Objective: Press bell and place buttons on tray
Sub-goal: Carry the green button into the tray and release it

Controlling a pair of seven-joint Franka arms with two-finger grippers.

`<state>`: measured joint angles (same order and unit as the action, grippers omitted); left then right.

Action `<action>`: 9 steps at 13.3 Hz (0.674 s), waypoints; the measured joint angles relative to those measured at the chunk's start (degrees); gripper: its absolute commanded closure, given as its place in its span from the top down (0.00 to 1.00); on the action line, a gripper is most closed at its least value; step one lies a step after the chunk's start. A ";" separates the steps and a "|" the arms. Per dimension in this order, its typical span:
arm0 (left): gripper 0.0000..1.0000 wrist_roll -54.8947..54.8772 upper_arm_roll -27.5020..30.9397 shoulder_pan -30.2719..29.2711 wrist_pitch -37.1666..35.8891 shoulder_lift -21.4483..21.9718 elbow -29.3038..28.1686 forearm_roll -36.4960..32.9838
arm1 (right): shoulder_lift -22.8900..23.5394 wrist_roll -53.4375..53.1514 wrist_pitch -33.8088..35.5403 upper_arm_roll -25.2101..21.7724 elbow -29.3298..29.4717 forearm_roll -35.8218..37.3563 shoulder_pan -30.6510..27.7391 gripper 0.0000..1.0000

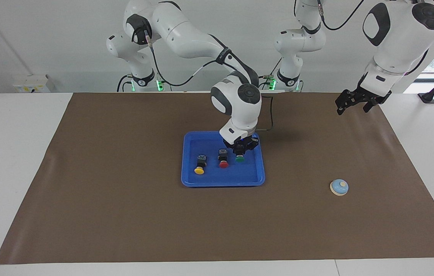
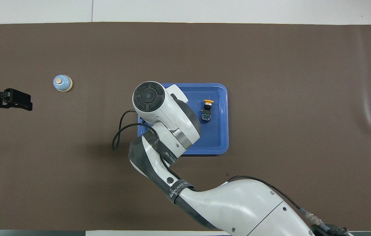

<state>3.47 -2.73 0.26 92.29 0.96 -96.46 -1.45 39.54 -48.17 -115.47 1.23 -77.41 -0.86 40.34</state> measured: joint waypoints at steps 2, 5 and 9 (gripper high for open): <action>1.00 0.00 0.00 0.00 0.00 0.00 0.00 0.00 | 0.16 0.00 -0.08 -0.01 -0.31 0.00 0.50 0.56; 1.00 0.00 0.00 0.00 0.00 0.00 0.00 0.00 | 0.16 -0.05 -0.32 -0.02 -0.69 -0.01 0.61 1.00; 1.00 0.00 0.00 0.00 0.00 0.00 0.00 0.00 | -0.47 -0.42 0.17 -0.16 -0.48 -0.02 0.58 1.00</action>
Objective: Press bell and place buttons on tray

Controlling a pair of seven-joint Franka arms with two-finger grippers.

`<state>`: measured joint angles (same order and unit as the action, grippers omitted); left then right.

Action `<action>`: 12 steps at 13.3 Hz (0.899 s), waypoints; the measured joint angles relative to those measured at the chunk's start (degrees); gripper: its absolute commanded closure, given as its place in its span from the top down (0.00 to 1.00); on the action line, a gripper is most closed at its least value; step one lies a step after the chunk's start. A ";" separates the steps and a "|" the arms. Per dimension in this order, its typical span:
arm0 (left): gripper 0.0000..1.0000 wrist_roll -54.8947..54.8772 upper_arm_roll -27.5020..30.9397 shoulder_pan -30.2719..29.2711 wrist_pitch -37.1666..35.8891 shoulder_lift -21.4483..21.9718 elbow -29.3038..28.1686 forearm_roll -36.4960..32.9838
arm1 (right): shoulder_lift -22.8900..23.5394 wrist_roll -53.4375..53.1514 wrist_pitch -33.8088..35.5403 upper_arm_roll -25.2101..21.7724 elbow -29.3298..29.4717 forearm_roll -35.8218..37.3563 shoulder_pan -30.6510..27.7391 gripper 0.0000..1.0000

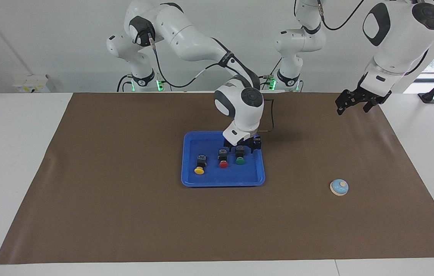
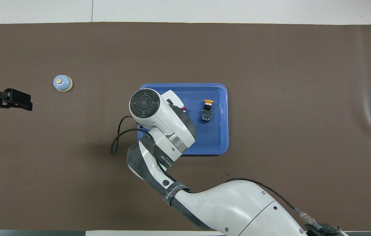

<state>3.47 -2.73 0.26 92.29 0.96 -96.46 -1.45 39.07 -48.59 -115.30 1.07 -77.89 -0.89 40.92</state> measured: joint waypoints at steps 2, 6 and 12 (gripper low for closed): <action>1.00 0.00 0.00 0.00 0.00 0.00 0.00 0.00 | -1.76 -0.30 2.63 -0.49 0.35 -0.01 -0.29 1.00; 1.00 0.00 0.00 0.00 0.00 0.00 0.00 0.00 | -7.49 -0.36 7.15 -3.18 0.73 -0.02 -3.56 1.00; 1.00 0.00 0.00 0.00 0.00 0.00 0.00 0.00 | -14.50 11.59 13.19 -3.55 0.79 -0.02 -18.54 1.00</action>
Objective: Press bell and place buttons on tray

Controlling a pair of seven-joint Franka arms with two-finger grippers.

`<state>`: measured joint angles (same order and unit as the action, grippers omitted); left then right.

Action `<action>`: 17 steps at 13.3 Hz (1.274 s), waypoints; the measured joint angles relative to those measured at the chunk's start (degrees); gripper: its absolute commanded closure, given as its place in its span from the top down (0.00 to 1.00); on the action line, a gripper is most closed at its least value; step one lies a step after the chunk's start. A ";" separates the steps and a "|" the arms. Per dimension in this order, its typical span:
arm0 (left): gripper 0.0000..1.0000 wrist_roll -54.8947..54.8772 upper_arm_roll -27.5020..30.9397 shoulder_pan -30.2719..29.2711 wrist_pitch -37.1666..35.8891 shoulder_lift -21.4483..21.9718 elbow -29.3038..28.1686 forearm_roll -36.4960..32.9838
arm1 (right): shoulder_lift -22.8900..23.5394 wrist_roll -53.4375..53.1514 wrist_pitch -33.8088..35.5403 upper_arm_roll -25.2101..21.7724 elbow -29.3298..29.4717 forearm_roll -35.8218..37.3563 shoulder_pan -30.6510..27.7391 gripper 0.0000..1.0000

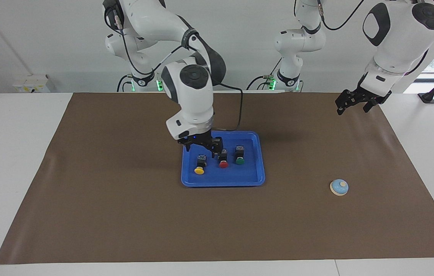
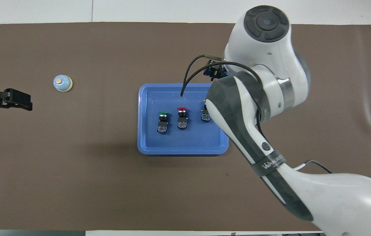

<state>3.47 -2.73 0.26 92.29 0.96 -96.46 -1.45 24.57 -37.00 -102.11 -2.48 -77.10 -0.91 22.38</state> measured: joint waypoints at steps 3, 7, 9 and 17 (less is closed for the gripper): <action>1.00 0.00 0.00 0.00 0.00 0.00 0.00 0.00 | -1.73 9.48 3.31 -0.01 -0.01 0.00 -4.87 1.00; 1.00 0.00 0.00 0.00 0.00 0.00 0.00 0.00 | -4.90 22.31 8.21 -0.05 0.00 0.00 -10.92 1.00; 1.00 0.00 0.00 0.00 0.00 0.00 0.00 0.00 | -6.66 28.62 10.54 -0.05 0.01 0.00 -14.53 1.00; 0.00 0.55 0.32 -0.23 5.76 0.03 -2.68 0.52 | -19.73 40.61 19.83 -0.02 -5.40 0.00 -19.89 1.00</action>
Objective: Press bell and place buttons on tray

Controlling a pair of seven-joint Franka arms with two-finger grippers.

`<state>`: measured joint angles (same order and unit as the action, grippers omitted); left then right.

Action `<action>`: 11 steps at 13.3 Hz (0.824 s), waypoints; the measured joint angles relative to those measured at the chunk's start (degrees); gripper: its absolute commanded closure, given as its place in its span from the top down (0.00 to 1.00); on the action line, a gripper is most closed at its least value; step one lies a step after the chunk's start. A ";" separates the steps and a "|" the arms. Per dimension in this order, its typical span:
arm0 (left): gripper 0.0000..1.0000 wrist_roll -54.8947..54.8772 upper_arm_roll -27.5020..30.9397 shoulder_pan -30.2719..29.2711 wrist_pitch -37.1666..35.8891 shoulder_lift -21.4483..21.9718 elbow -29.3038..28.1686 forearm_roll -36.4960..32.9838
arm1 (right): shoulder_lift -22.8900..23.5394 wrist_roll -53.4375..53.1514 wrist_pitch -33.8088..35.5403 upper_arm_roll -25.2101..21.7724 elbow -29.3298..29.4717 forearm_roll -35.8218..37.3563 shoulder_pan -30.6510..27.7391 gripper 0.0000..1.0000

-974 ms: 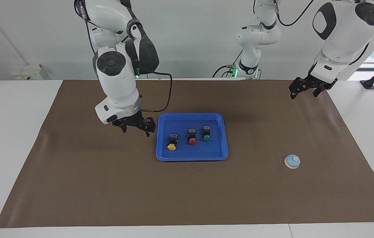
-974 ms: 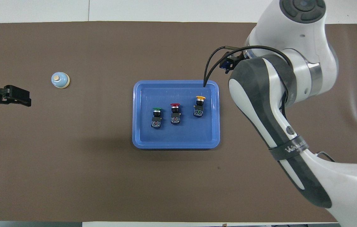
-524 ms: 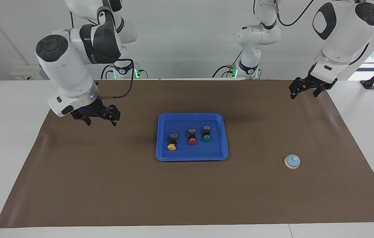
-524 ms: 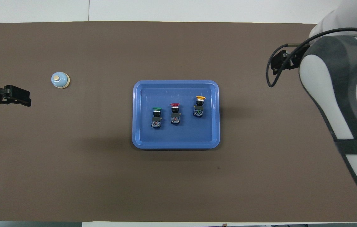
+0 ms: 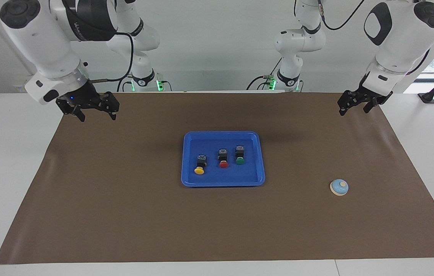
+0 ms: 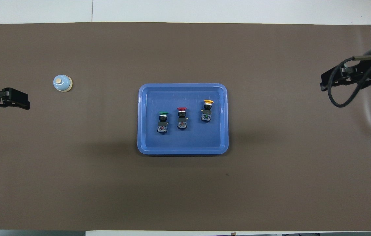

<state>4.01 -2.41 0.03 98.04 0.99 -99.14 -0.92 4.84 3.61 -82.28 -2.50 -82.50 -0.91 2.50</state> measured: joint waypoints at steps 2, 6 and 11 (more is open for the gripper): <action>0.00 0.39 0.00 -0.11 6.41 -2.10 -2.78 0.38 | -3.92 1.09 0.10 -0.01 -3.93 0.00 -0.72 1.00; 0.00 0.56 0.06 -0.43 15.54 -15.76 2.03 0.28 | -5.31 1.10 0.01 0.17 -6.64 0.00 -0.71 1.00; 0.00 0.56 0.11 -0.47 15.71 -29.31 13.83 0.05 | -5.34 1.10 -0.02 0.21 -6.68 0.04 -0.71 1.00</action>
<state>4.57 -2.29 -0.44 113.75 -28.32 -85.31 -0.87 -0.50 4.70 -82.30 -2.29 -89.18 -0.87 1.79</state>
